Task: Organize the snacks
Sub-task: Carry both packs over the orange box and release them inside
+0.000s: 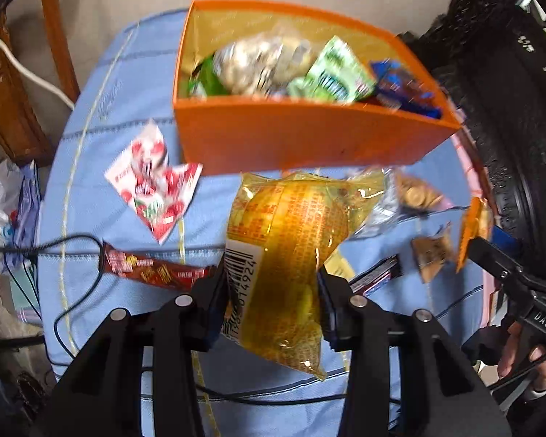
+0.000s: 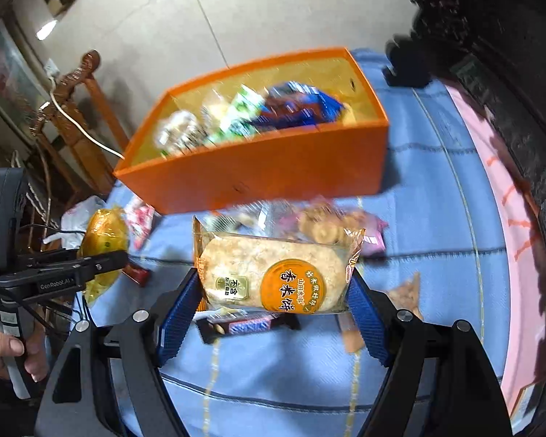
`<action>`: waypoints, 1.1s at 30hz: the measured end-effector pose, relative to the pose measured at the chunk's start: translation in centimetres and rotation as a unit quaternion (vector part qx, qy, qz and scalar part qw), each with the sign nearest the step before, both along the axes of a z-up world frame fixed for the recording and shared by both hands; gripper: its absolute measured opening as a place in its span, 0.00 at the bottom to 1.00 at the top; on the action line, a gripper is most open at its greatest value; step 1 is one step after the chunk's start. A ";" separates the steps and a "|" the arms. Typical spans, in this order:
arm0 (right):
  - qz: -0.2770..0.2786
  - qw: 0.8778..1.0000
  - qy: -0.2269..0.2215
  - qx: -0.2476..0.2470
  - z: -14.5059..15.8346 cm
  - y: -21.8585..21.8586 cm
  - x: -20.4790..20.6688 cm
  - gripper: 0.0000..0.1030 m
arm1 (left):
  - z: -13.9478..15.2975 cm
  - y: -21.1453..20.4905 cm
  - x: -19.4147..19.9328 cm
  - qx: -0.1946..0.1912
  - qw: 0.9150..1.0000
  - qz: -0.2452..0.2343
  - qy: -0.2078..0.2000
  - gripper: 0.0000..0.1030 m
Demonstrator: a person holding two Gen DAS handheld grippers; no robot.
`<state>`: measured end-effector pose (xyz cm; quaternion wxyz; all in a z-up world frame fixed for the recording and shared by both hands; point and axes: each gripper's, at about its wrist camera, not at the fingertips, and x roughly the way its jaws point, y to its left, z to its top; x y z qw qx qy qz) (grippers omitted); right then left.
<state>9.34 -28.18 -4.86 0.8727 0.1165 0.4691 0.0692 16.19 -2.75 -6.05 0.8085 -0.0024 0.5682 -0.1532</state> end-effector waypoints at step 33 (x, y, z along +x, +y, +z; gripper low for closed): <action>-0.017 0.995 -0.097 -0.018 6.3 -1.0 14.0 0.77 | 5.4 -3.1 11.9 0.063 0.995 0.018 -0.078 0.40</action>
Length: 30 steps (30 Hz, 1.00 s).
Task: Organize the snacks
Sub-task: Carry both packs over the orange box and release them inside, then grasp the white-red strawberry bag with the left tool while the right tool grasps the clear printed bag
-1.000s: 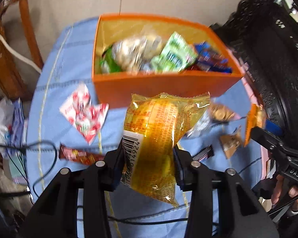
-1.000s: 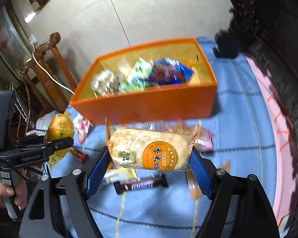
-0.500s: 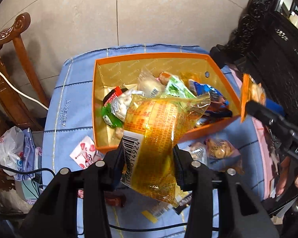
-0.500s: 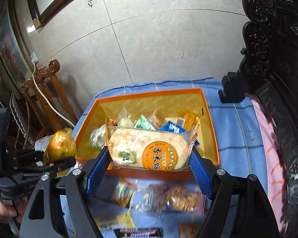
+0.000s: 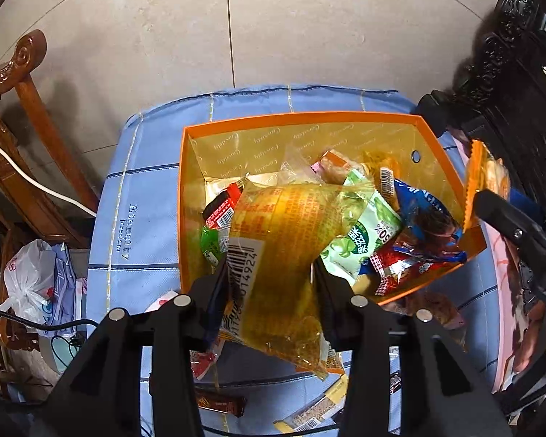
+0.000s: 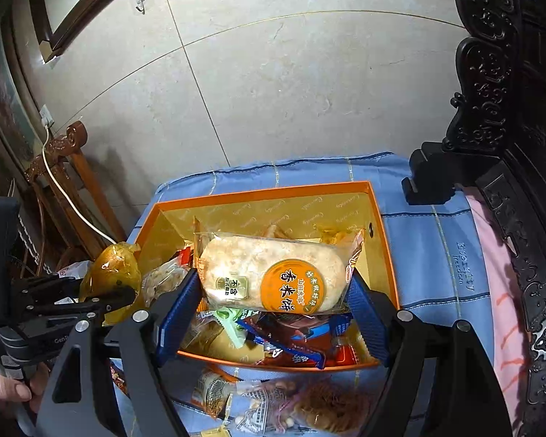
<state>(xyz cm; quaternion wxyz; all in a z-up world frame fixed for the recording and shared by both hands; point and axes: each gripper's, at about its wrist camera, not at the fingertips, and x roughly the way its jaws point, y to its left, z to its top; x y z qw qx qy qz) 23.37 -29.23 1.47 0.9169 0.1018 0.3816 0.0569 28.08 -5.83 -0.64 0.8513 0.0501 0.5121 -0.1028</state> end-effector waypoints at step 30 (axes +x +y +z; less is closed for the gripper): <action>-0.068 0.990 0.112 0.050 -7.5 -1.6 -10.7 0.91 | -6.9 8.6 -7.1 0.021 0.993 0.081 0.084 0.92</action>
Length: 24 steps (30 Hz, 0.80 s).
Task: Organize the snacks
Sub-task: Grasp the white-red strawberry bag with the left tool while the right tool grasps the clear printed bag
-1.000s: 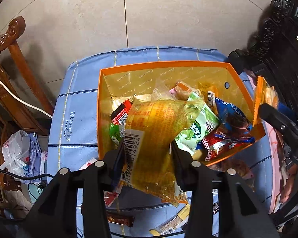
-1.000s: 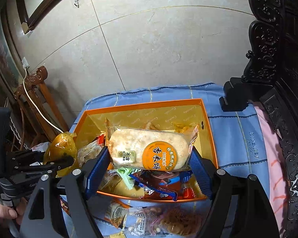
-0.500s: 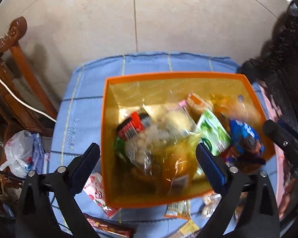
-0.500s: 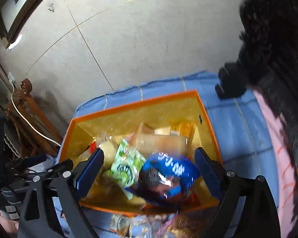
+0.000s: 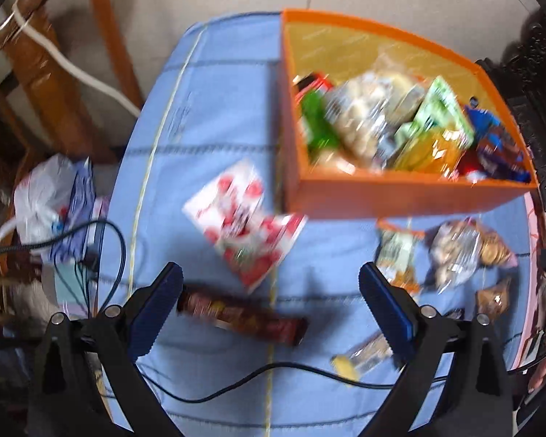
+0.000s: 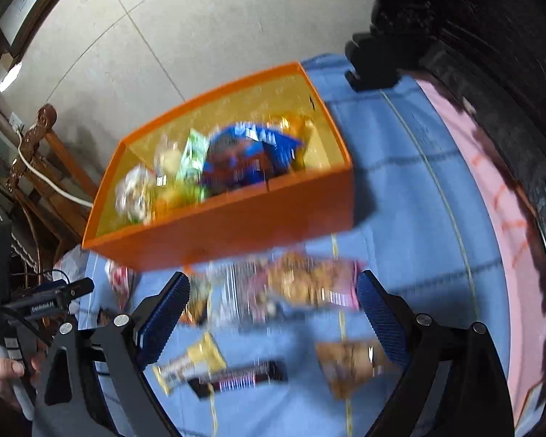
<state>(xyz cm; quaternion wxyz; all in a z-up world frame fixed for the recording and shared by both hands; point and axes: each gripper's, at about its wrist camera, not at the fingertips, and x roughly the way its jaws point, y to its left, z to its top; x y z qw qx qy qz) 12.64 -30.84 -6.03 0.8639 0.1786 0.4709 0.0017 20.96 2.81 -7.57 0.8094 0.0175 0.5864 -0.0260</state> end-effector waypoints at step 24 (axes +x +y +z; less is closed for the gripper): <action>0.083 0.995 0.044 -0.016 -3.2 7.7 -5.1 0.91 | -3.4 3.1 -3.2 0.042 0.998 -0.002 0.039 0.92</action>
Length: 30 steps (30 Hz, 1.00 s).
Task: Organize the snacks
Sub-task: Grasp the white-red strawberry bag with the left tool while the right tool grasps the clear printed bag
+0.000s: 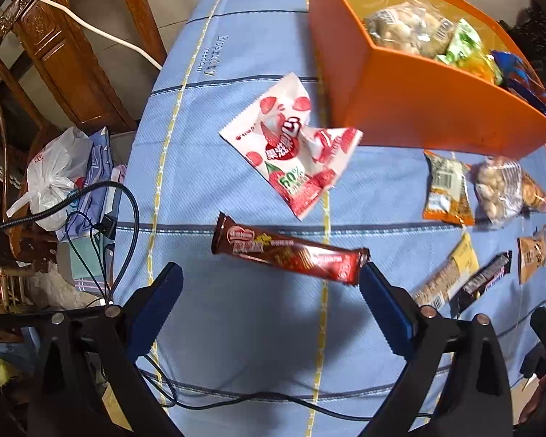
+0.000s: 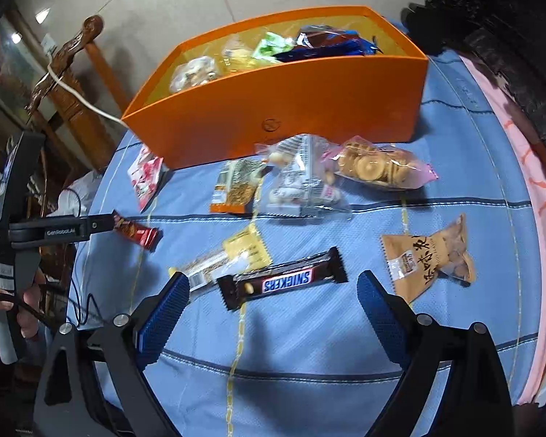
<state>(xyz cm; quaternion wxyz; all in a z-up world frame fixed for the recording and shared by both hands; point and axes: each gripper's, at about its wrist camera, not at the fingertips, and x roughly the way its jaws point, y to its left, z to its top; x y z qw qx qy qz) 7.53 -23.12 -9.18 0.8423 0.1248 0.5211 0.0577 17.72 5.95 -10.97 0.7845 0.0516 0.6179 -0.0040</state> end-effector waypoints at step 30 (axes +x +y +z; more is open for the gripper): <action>0.030 0.999 0.024 -0.004 -2.4 -0.7 8.5 0.38 | -2.7 -1.1 7.5 0.012 1.000 0.007 0.012 0.92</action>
